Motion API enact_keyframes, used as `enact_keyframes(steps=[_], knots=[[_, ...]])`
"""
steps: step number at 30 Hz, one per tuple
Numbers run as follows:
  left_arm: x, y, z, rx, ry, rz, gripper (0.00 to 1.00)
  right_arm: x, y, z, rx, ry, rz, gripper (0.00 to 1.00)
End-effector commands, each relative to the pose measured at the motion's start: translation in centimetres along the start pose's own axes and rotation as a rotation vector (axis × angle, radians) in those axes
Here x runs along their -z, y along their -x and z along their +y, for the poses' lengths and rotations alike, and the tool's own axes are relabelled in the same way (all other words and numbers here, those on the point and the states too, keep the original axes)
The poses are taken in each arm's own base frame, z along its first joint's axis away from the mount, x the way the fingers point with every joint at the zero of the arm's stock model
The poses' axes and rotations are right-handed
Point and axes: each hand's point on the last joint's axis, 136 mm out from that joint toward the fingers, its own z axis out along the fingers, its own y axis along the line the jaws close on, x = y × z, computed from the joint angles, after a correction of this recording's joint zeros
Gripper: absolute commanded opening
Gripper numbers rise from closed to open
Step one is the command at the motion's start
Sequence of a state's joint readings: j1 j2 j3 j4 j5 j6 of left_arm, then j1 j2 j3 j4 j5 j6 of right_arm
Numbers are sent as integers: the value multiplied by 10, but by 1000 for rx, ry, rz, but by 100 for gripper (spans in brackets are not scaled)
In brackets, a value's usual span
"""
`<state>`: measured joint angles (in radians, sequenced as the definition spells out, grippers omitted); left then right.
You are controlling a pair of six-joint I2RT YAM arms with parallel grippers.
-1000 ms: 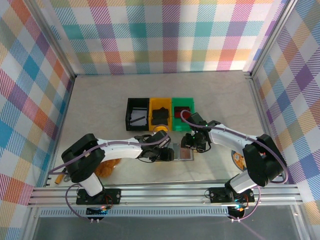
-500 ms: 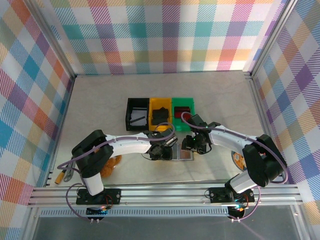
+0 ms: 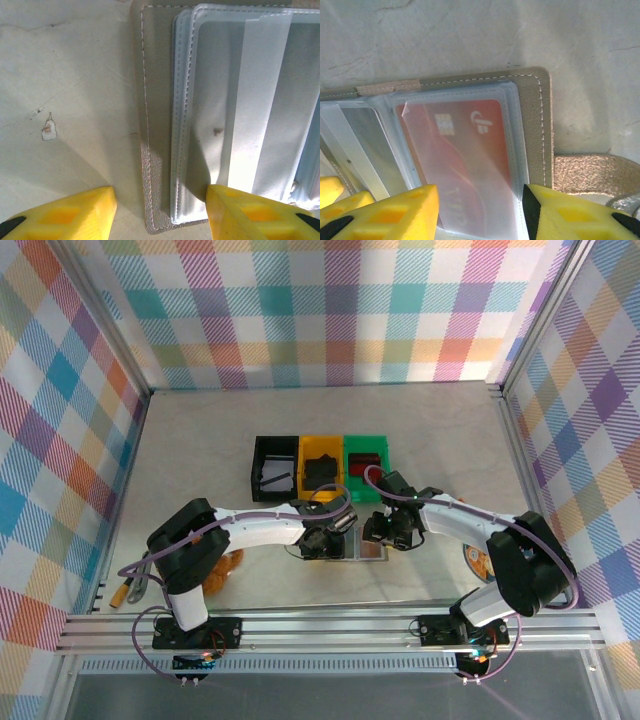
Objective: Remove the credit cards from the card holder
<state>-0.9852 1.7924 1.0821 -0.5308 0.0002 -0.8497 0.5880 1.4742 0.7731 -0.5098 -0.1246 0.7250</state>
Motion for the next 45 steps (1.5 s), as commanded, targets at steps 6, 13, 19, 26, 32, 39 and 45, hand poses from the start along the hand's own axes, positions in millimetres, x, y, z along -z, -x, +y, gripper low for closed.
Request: enact_keyframes(steps=[6,13,19,26,32,39,45], knots=[[-32,-24,42,26,141,74,52,0,-1,0,-25,16,0,48],[-32,-26,43,27,139,76,52,-2,-1,-4,-29,2,-11,48],[-33,-26,44,25,138,74,52,-3,-1,-5,-29,9,-17,49],[-37,-27,41,28,130,85,52,4,0,9,-8,80,-32,45],[-38,-28,42,27,131,86,52,2,-2,13,-2,105,-16,44],[-37,-29,43,28,130,85,52,15,8,-9,16,-28,-89,47],[-37,-29,43,29,129,85,52,4,0,-2,2,7,-21,45]])
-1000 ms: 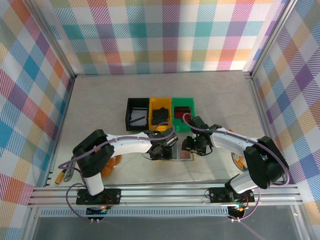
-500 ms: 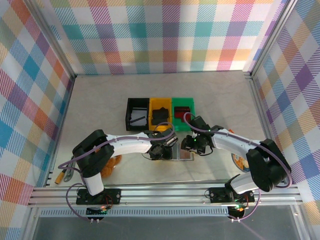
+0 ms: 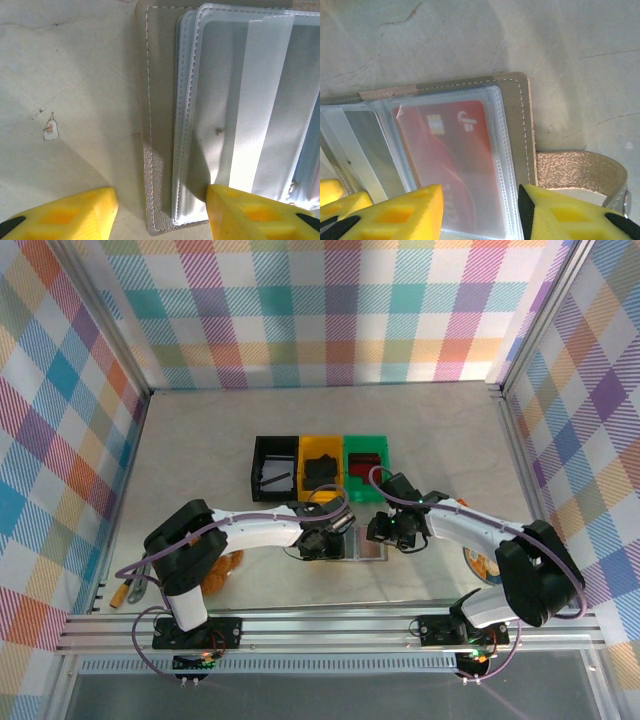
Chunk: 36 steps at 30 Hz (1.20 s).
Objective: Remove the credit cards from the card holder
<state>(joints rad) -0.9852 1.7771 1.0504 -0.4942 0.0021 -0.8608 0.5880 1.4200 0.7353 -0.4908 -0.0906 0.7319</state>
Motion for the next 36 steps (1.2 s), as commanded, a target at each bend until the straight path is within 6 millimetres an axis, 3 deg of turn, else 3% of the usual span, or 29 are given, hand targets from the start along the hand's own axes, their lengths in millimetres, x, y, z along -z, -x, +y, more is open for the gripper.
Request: enact_keyframes(steps=[1,11,20,33,36], knots=[[-35,-28,43,18,147,93,52,-3,-3,5,-1,20,33,45],[-37,-28,42,19,141,96,52,-7,-4,9,-7,49,38,42],[-37,-28,42,20,138,96,52,-10,-4,-14,-26,-68,22,42],[-40,-29,41,21,136,102,52,-18,-11,5,-5,15,63,41],[-41,-29,41,22,133,103,52,-18,-12,11,6,42,69,37]])
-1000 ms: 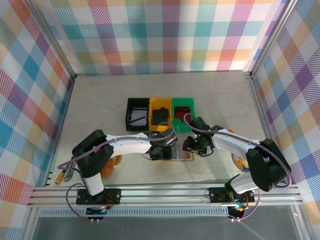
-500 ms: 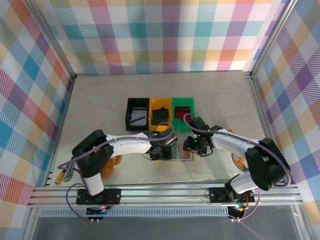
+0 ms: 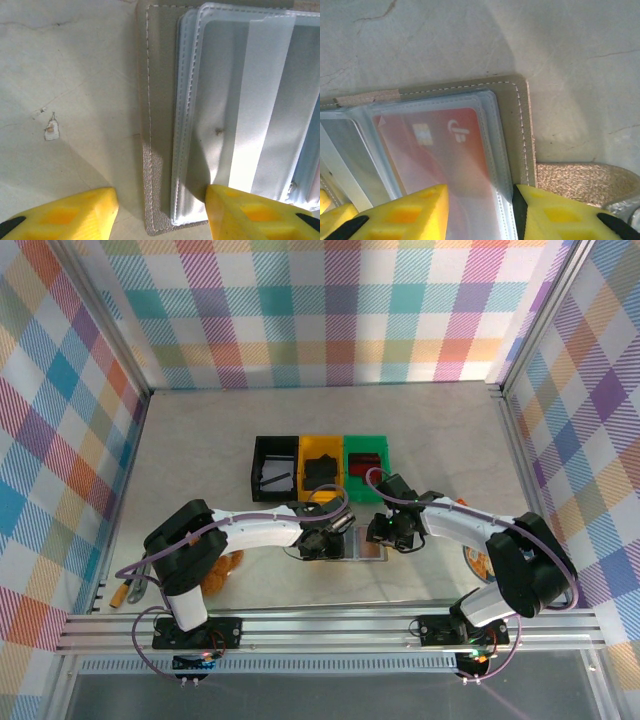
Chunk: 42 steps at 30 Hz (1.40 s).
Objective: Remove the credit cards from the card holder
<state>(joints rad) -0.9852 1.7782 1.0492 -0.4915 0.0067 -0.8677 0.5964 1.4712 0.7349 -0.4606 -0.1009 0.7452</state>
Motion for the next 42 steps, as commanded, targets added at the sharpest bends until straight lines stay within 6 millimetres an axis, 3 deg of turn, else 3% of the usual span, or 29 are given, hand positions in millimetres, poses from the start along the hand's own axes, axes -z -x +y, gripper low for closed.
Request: enact_keyframes(steps=[1,28,42], knots=[[-40,-29,42,17,137,102,52,-6,-10,12,21,53,44,37],[-40,-29,41,10,133,105,52,26,-4,38,77,116,-16,26],[-41,-30,41,13,130,105,52,31,-3,41,88,113,-26,23]])
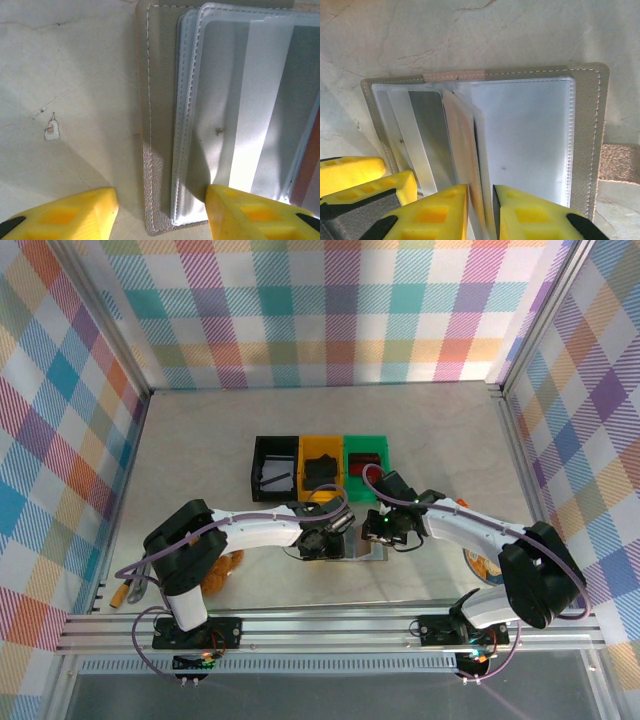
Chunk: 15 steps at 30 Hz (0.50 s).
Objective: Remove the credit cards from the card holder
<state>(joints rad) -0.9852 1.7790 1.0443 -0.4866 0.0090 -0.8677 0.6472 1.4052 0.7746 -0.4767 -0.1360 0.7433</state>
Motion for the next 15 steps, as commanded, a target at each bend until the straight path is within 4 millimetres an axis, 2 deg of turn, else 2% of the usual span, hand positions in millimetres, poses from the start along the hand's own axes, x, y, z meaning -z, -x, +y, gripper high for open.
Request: enact_keyframes(steps=[1,4,6,15], knots=[[-39,-29,40,13,129,102,52,11,2,9,22,16,-15,23],[-40,-30,40,13,130,106,52,14,4,2,21,-21,-32,34],[-40,-29,39,13,126,105,52,13,4,-1,22,-38,-29,37],[-39,-29,40,13,127,100,52,9,5,-15,19,-117,-28,39]])
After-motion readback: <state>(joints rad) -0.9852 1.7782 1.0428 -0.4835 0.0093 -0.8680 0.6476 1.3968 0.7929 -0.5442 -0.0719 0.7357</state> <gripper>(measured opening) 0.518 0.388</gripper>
